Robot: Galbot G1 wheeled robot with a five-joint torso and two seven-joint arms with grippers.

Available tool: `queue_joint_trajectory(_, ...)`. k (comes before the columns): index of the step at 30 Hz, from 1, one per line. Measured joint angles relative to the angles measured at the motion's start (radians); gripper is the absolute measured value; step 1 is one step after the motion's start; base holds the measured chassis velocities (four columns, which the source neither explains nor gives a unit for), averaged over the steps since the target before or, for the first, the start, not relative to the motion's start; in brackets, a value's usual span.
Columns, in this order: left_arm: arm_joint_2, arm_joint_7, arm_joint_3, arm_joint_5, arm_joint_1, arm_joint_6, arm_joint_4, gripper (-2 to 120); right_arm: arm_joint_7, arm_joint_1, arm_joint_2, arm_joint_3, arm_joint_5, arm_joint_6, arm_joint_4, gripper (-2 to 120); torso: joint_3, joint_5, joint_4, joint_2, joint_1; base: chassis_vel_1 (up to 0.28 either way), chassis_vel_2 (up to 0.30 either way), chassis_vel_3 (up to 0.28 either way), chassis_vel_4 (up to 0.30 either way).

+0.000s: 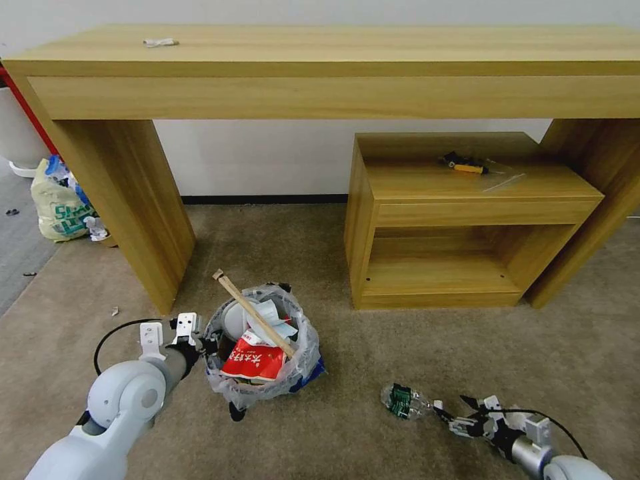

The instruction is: Pick up the trash bin and place the garbage on the floor into it.

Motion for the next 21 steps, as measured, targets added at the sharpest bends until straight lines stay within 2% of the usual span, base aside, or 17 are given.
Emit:
queue_joint_trajectory(8,0.0,-0.005,0.0,-0.001,0.013,0.0,-0.005,0,0.018,0.018,0.049,-0.008,-0.064,0.045,-0.044,100,0.0,-0.0003,-0.0001,0.0,0.0,0.0,0.0,0.0,0.0)
queue_joint_trajectory(21,0.01,-0.002,-0.001,-0.002,0.021,0.0,-0.01,0,0.062,0.056,0.096,-0.016,-0.075,0.06,-0.081,99,0.0,-0.0001,0.0,0.0,0.0,0.0,0.0,0.0,0.0)
